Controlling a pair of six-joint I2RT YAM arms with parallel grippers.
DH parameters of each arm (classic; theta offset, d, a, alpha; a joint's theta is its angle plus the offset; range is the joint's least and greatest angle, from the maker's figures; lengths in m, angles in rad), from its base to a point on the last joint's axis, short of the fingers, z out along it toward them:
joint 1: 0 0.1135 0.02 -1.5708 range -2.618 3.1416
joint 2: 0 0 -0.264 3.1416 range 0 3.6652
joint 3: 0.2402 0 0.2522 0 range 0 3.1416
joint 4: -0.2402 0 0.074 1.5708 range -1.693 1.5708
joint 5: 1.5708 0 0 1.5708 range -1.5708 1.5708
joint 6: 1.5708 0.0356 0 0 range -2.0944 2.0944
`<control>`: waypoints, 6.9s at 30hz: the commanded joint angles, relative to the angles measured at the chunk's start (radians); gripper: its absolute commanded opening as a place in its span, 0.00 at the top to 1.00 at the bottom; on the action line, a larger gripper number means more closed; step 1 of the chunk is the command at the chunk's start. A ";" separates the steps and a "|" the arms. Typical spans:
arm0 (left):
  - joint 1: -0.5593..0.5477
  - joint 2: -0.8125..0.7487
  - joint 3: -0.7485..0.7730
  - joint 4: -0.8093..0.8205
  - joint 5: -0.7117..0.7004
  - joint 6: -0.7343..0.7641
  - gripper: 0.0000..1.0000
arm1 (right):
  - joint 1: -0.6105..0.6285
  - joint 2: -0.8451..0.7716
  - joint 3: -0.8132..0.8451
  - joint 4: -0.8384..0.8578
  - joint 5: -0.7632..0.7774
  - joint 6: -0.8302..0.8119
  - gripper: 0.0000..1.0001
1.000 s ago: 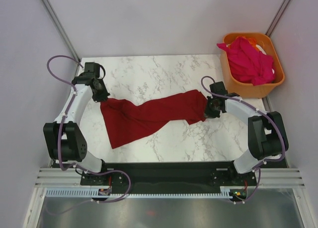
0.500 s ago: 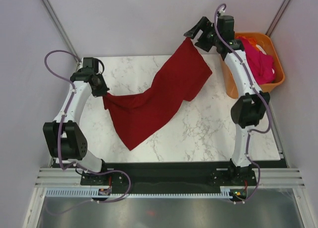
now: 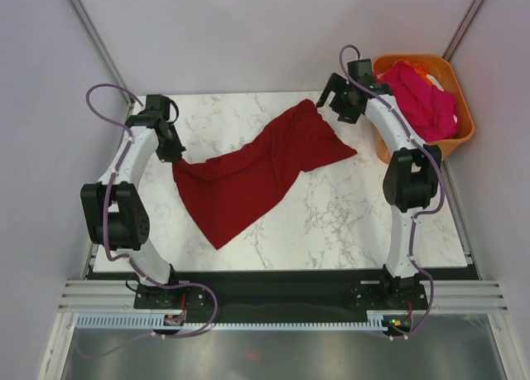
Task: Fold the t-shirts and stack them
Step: Flatten the tshirt out
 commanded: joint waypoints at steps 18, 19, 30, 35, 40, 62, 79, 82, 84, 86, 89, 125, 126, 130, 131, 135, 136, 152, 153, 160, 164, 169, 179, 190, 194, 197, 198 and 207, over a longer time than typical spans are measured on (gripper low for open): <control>0.083 0.007 0.046 -0.010 -0.103 -0.003 0.98 | -0.012 -0.107 -0.332 -0.009 0.449 -0.148 0.19; 0.091 0.011 0.054 -0.013 -0.102 -0.006 0.98 | -0.013 -0.104 -0.343 -0.009 0.451 -0.150 0.20; 0.106 0.166 0.339 -0.093 -0.099 -0.012 0.98 | -0.013 0.008 -0.372 0.053 0.363 -0.138 0.37; 0.106 0.238 0.399 -0.099 -0.091 -0.009 0.98 | -0.013 0.048 -0.337 0.062 0.354 -0.138 0.38; 0.106 0.281 0.419 -0.100 -0.073 -0.003 0.87 | -0.013 0.051 -0.358 0.074 0.308 -0.141 0.82; -0.072 -0.558 -0.459 -0.094 0.262 -0.325 0.45 | 0.002 -0.193 -0.491 0.175 0.127 -0.105 1.00; -0.141 -0.290 -0.643 -0.018 0.046 -0.633 0.00 | -0.078 -0.277 -0.522 0.234 -0.042 -0.072 1.00; -0.135 -0.274 -0.658 -0.019 -0.008 -0.643 0.02 | -0.081 -0.279 -0.536 0.255 -0.068 -0.067 1.00; -0.121 -0.268 -0.684 -0.001 -0.016 -0.646 0.06 | -0.082 -0.279 -0.548 0.275 -0.089 -0.059 1.00; -0.115 -0.265 -0.690 0.036 -0.031 -0.646 0.12 | -0.082 -0.282 -0.553 0.281 -0.097 -0.056 1.00; -0.103 -0.271 -0.661 0.050 -0.076 -0.638 0.19 | -0.082 -0.279 -0.550 0.284 -0.112 -0.056 1.00; -0.190 -0.556 -0.231 -0.131 -0.117 -0.577 0.98 | -0.093 -0.488 -0.487 0.284 -0.257 -0.026 1.00; -0.189 -0.573 -0.174 -0.164 -0.243 -0.396 0.98 | -0.098 -0.519 -0.475 0.277 -0.264 -0.015 1.00; -0.190 -0.595 0.104 -0.267 -0.234 -0.276 0.98 | -0.134 -0.708 -0.395 0.225 -0.309 0.007 1.00; -0.190 -0.593 0.232 -0.316 -0.228 -0.235 0.98 | -0.147 -0.737 -0.340 0.190 -0.321 0.005 1.00; -0.190 -0.575 0.567 -0.434 -0.241 -0.160 0.98 | -0.229 -0.841 -0.112 0.063 -0.370 -0.015 1.00; -0.190 -0.560 0.636 -0.459 -0.248 -0.147 0.98 | -0.257 -0.848 -0.047 0.024 -0.375 -0.028 1.00; -0.193 -0.621 0.601 -0.350 -0.327 -0.147 0.98 | -0.260 -0.860 0.104 0.051 -0.286 0.068 1.00; -0.192 -0.553 0.592 -0.341 -0.337 -0.147 0.98 | -0.260 -0.769 0.101 0.062 -0.307 0.080 1.00; -0.005 -0.188 0.430 -0.196 -0.088 -0.117 0.98 | -0.104 -0.348 0.127 0.097 -0.189 0.001 1.00; 0.064 0.144 0.503 -0.149 -0.036 -0.084 0.98 | -0.056 -0.052 0.241 0.100 -0.157 0.007 1.00; 0.097 0.563 0.732 -0.183 0.065 -0.061 0.97 | -0.019 0.338 0.511 0.112 -0.142 0.030 0.87; 0.202 0.791 0.986 -0.186 0.182 -0.119 0.15 | -0.018 0.360 0.460 0.270 -0.027 0.037 0.02; 0.217 0.482 0.779 -0.168 -0.034 -0.149 0.22 | 0.022 0.099 0.126 0.332 0.038 -0.078 0.04; 0.137 0.402 0.690 -0.110 -0.036 -0.077 0.32 | 0.060 0.048 -0.031 0.369 0.031 -0.122 0.22; 0.066 0.372 0.623 -0.116 -0.005 -0.064 0.36 | 0.065 0.019 -0.141 0.366 -0.013 -0.107 0.43; 0.049 0.350 0.544 -0.123 -0.028 -0.081 0.36 | 0.067 0.001 -0.215 0.366 -0.007 -0.110 0.43; 0.025 -0.209 -0.171 -0.062 -0.005 -0.190 0.33 | 0.067 -0.499 -0.757 0.341 0.217 -0.082 0.07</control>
